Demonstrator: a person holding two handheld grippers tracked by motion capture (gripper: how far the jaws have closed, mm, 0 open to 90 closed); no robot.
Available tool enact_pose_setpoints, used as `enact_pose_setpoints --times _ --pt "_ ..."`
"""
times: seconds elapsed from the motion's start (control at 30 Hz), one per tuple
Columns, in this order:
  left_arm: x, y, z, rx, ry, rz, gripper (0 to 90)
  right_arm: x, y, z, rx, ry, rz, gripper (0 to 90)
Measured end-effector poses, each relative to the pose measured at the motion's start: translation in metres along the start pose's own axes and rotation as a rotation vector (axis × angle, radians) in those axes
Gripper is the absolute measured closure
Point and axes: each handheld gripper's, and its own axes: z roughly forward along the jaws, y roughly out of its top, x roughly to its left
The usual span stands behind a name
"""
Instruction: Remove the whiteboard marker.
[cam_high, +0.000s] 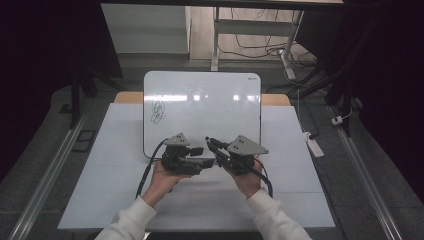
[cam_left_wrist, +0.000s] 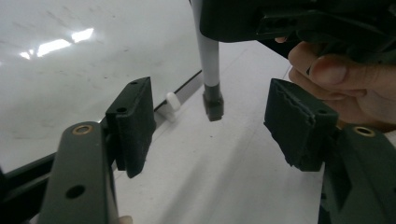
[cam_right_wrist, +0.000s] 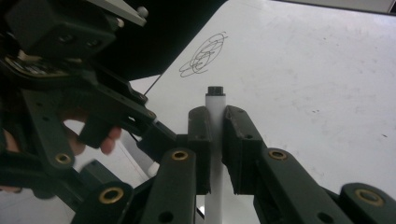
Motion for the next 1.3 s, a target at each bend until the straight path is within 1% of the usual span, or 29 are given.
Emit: enact_pose_setpoints --times 0.07,0.1,0.17,0.33,0.47,0.73,0.9,1.03,1.3 --pt "0.000 0.000 0.002 0.001 -0.005 0.000 35.8 0.000 0.000 0.000 -0.004 0.003 -0.006 80.8" --pt "-0.001 0.000 0.006 0.006 -0.015 0.001 36.9 0.002 0.000 0.000 -0.007 0.006 -0.011 80.8" --pt "-0.002 -0.001 0.011 0.012 -0.019 0.004 39.1 0.003 0.001 0.000 -0.012 0.009 -0.013 80.8" --pt "-0.002 -0.002 0.020 0.008 -0.037 -0.009 46.0 0.006 0.001 0.000 -0.016 0.011 -0.024 80.8" --pt "-0.001 -0.002 0.025 -0.008 -0.050 -0.019 51.5 0.008 0.002 -0.001 -0.021 0.014 -0.029 80.8" --pt "0.000 -0.003 0.031 -0.005 -0.078 -0.024 62.1 0.010 0.004 -0.002 -0.028 0.017 -0.045 80.8" --pt "0.001 -0.004 0.033 0.001 -0.083 -0.028 68.2 0.010 0.004 -0.003 -0.030 0.022 -0.052 80.7" --pt "0.002 -0.005 0.033 0.003 -0.079 -0.027 74.3 0.012 0.005 -0.002 -0.031 0.026 -0.058 80.7" --pt "0.003 -0.006 0.032 0.000 -0.067 -0.022 76.7 0.014 0.005 -0.002 -0.029 0.026 -0.066 80.7"
